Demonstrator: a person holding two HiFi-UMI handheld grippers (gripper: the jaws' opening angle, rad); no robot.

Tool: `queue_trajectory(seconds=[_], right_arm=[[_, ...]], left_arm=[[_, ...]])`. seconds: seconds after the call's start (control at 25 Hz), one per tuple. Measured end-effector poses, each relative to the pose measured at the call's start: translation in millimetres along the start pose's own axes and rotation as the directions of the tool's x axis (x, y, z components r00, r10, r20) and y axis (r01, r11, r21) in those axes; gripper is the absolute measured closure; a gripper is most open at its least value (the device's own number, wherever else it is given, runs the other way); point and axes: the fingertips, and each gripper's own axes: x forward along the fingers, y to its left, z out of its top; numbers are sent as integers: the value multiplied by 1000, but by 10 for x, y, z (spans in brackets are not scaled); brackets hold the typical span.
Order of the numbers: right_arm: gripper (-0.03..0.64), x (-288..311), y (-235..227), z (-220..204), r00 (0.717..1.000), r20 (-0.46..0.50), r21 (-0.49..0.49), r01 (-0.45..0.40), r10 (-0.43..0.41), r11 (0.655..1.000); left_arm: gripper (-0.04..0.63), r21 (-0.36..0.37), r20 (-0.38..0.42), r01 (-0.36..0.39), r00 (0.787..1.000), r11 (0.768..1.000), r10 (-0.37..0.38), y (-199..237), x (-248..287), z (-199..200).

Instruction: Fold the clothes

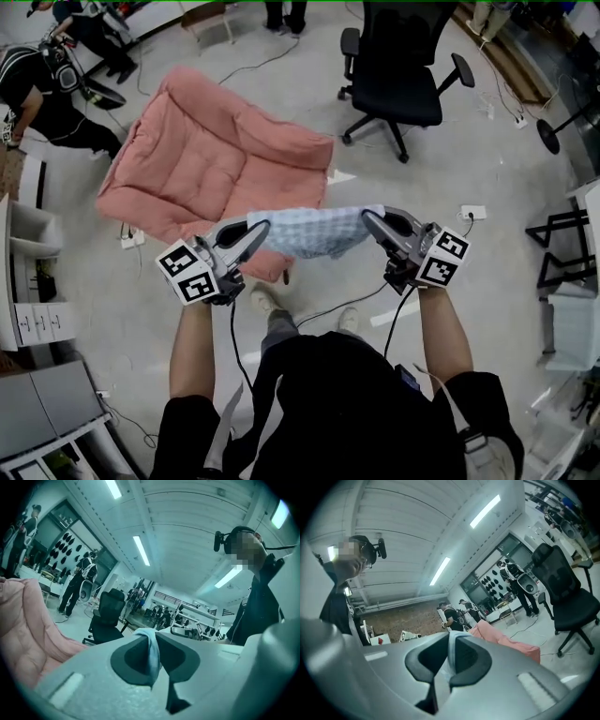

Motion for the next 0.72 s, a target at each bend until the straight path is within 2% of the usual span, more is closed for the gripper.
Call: queue_trajectory(seconds=[0.2,0.32,0.56,0.72], right_arm=[[604,-674,70,191,999,-26,-49,-26,25,998],[604,-930,25,338,999,-43,-81,-27,23,996],[604,-1043,-4,647,999,-4,-115,-42,42,992],[604,-957,-99,608,999,-13,-159,-40,38,986]], left_arm=[[561,44,53,-23,998,999,20,-648,370,-107],[561,68,97,-45,995,997,39,-868,587,-59],[561,138,132,-68,990,988,50,-1033,725,61],[561,167,132,-101,988,981,80,-905,750,33]])
